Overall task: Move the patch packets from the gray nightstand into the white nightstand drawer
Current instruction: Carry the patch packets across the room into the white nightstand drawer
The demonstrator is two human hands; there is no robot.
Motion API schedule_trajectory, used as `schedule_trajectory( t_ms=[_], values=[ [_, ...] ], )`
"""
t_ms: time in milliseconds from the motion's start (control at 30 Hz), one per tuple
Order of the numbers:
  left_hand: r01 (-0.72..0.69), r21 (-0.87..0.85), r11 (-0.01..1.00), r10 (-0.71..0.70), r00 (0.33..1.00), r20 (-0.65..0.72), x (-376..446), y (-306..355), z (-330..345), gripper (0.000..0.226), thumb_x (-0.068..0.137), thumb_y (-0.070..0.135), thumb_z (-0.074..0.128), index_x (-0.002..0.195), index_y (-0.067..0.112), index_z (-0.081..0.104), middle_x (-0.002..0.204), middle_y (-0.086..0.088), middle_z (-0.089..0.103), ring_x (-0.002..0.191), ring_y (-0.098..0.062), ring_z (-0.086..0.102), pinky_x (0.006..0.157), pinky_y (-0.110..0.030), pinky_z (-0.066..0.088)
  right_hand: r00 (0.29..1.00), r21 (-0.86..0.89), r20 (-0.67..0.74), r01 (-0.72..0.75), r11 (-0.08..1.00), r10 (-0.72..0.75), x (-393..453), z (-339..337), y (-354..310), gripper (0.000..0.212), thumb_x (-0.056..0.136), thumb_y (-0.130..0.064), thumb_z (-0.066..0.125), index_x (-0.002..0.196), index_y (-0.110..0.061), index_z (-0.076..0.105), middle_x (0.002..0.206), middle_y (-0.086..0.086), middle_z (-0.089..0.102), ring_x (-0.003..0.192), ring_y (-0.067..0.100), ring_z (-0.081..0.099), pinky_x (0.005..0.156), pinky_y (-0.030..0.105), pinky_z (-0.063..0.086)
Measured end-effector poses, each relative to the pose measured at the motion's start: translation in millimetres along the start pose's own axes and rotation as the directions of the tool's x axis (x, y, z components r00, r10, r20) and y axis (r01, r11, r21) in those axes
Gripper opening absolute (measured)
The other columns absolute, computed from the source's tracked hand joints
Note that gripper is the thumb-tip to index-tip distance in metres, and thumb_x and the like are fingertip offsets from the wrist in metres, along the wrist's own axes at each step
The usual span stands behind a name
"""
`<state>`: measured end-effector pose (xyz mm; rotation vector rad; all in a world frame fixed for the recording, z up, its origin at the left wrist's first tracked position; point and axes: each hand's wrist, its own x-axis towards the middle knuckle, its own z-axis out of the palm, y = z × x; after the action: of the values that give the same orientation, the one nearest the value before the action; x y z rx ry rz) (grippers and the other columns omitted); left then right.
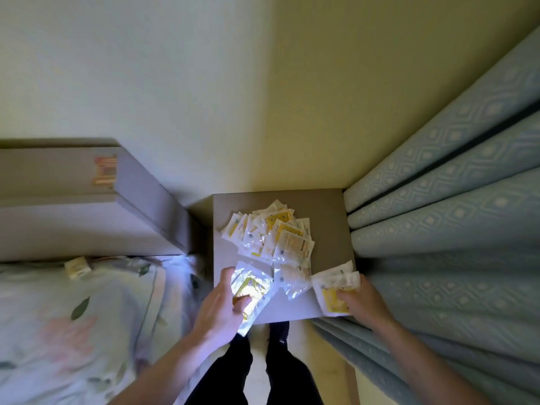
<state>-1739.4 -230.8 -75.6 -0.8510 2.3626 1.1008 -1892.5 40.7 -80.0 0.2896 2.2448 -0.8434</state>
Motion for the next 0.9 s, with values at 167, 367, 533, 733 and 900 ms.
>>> schedule_trajectory(
  t_ms=[167, 367, 533, 733, 900],
  values=[
    [0.009, -0.151, 0.989, -0.010, 1.000, -0.004, -46.8, 20.6, -36.7, 0.050, 0.098, 0.033, 0.059, 0.138, 0.036, 0.028, 0.095, 0.005, 0.068, 0.084, -0.018, 0.066, 0.083, -0.042, 0.054, 0.979, 0.084, 0.186, 0.069, 0.994, -0.083, -81.2, -8.2, -53.1, 0.012, 0.082, -0.018, 0.068, 0.094, -0.017, 0.069, 0.083, 0.000, 0.073, 0.066, 0.005, 0.067, 0.058, 0.020, 0.049],
    [-0.065, -0.382, 0.922, -0.002, 0.985, -0.173, -110.8, 44.0, -50.9, 0.023, 0.097, 0.009, 0.063, 0.115, 0.010, 0.049, 0.084, 0.005, 0.064, 0.070, 0.002, 0.063, 0.065, -0.014, 0.047, 0.913, -0.088, 0.175, 0.387, 0.918, -0.369, -126.3, -30.4, -73.6, 0.017, 0.079, -0.022, 0.074, 0.085, -0.026, 0.058, 0.074, -0.009, 0.065, 0.061, -0.002, 0.054, 0.060, 0.020, 0.044],
    [-0.057, -0.557, 0.828, -0.149, 0.937, -0.317, -167.1, 53.3, -23.7, 0.026, 0.097, 0.006, 0.062, 0.117, 0.021, 0.053, 0.098, 0.007, 0.070, 0.083, 0.006, 0.066, 0.067, -0.009, 0.049, 0.795, -0.176, 0.280, 0.593, 0.786, -0.538, -143.3, -52.1, -77.1, 0.030, 0.081, -0.020, 0.074, 0.080, -0.035, 0.048, 0.073, -0.012, 0.060, 0.061, 0.000, 0.050, 0.059, 0.016, 0.041],
    [-0.080, -0.664, 0.744, -0.310, 0.838, -0.449, -246.0, 58.1, 20.4, 0.031, 0.098, 0.011, 0.061, 0.120, 0.032, 0.054, 0.106, 0.006, 0.070, 0.100, -0.009, 0.069, 0.083, -0.026, 0.056, 0.585, -0.183, 0.479, 0.795, 0.578, -0.654, -163.4, -65.5, -59.8, 0.022, 0.087, -0.029, 0.076, 0.097, -0.033, 0.057, 0.089, -0.012, 0.070, 0.079, -0.001, 0.062, 0.075, 0.023, 0.050],
    [-0.047, -0.644, 0.764, -0.407, 0.739, -0.537, -323.3, 59.6, 49.9, 0.024, 0.099, 0.018, 0.062, 0.116, 0.032, 0.052, 0.104, 0.010, 0.068, 0.093, -0.003, 0.068, 0.074, -0.020, 0.051, 0.470, -0.178, 0.616, 0.865, 0.469, -0.632, -202.2, -67.7, -47.5, 0.022, 0.081, -0.043, 0.078, 0.094, -0.032, 0.064, 0.087, -0.011, 0.073, 0.076, 0.007, 0.070, 0.074, 0.035, 0.058]
  ],
)
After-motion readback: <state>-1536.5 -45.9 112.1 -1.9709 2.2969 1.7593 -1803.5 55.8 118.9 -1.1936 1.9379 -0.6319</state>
